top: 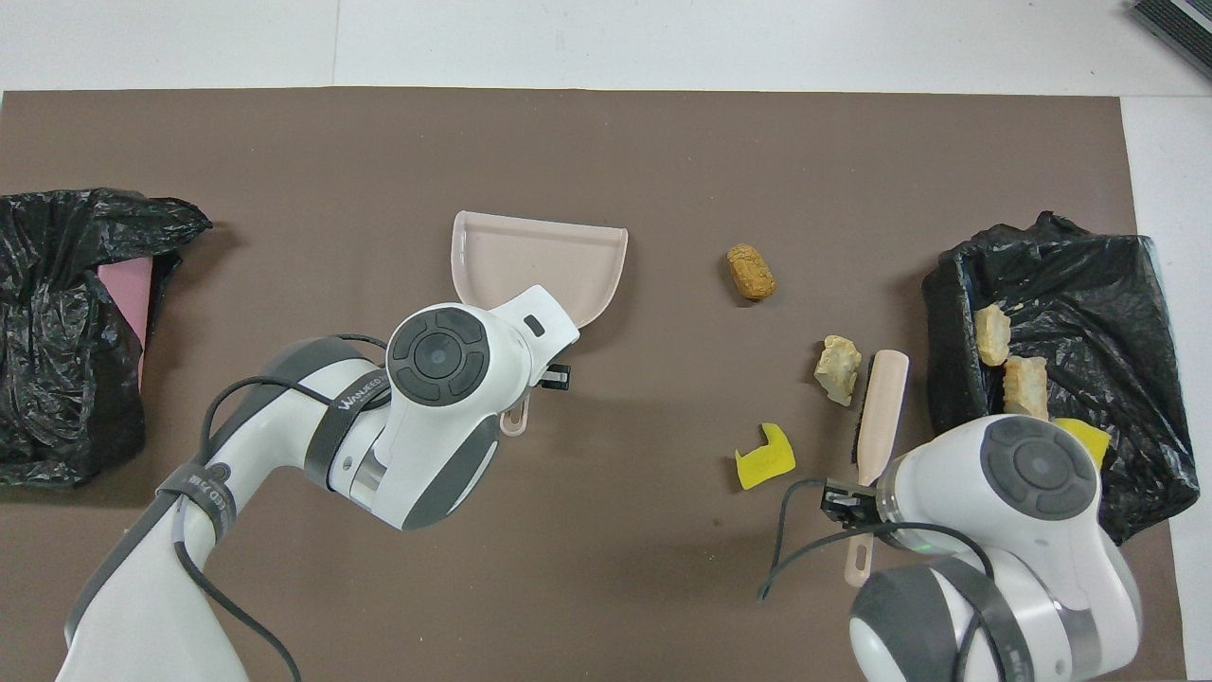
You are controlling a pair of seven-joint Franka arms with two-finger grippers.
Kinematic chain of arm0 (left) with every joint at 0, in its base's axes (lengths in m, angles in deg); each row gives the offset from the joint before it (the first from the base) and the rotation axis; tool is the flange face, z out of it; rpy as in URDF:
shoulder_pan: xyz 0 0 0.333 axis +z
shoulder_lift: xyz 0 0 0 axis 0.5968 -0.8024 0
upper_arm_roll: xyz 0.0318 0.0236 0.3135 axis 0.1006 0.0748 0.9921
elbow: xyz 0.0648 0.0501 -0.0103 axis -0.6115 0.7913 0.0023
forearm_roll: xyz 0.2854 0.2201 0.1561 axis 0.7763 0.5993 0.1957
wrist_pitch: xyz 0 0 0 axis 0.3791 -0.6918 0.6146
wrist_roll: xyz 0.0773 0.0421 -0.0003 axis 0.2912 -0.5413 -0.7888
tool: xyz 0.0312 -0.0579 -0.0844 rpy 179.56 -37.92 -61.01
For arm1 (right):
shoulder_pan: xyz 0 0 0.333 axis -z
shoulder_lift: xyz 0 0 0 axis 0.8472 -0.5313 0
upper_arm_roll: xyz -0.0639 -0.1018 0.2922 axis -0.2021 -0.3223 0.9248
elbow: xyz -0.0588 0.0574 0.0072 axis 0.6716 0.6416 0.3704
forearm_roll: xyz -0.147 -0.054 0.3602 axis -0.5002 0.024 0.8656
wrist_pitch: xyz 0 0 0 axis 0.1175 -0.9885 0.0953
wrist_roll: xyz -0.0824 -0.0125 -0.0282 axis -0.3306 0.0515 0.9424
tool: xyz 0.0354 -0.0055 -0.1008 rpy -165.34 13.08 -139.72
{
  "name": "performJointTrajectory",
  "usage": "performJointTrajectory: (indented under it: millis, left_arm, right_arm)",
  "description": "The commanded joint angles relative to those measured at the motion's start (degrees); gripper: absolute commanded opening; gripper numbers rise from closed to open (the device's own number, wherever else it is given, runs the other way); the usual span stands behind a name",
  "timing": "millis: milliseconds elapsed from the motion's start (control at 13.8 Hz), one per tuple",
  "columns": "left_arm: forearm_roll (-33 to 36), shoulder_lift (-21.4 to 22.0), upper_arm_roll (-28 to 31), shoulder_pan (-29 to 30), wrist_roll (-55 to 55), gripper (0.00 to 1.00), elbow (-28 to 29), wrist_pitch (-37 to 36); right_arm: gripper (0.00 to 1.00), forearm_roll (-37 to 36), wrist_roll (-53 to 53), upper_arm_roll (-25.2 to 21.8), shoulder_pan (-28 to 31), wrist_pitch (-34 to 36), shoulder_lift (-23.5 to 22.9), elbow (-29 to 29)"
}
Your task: Sweep and dump trash in bin
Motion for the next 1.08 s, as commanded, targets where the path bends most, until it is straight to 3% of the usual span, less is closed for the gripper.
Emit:
performJointTrajectory:
  millis: [0, 289, 651, 1013]
  left_arm:
    - [2.5, 1.5, 0.2, 1.9, 8.7, 0.00, -1.4, -3.4]
    - [2.5, 5.5, 0.5, 5.6, 27.4, 0.00, -1.4, -7.4]
    - [2.5, 10.4, 0.4, 9.8, 54.6, 0.00, -1.0, -17.8]
    - [2.5, 10.3, 0.3, 10.5, 67.5, 0.00, 2.0, -16.6]
  right_arm:
    - [0.00, -1.2, 2.5, 0.6, 2.0, -4.3, -6.6, 2.1]
    - [0.00, -2.8, 2.5, 0.6, 1.0, -3.8, -16.9, 12.5]
    - [0.00, -3.8, 8.9, 0.7, -0.3, -3.6, -21.5, 19.2]
    - [0.00, -7.0, 19.1, 0.6, 0.3, -3.5, -24.4, 22.0]
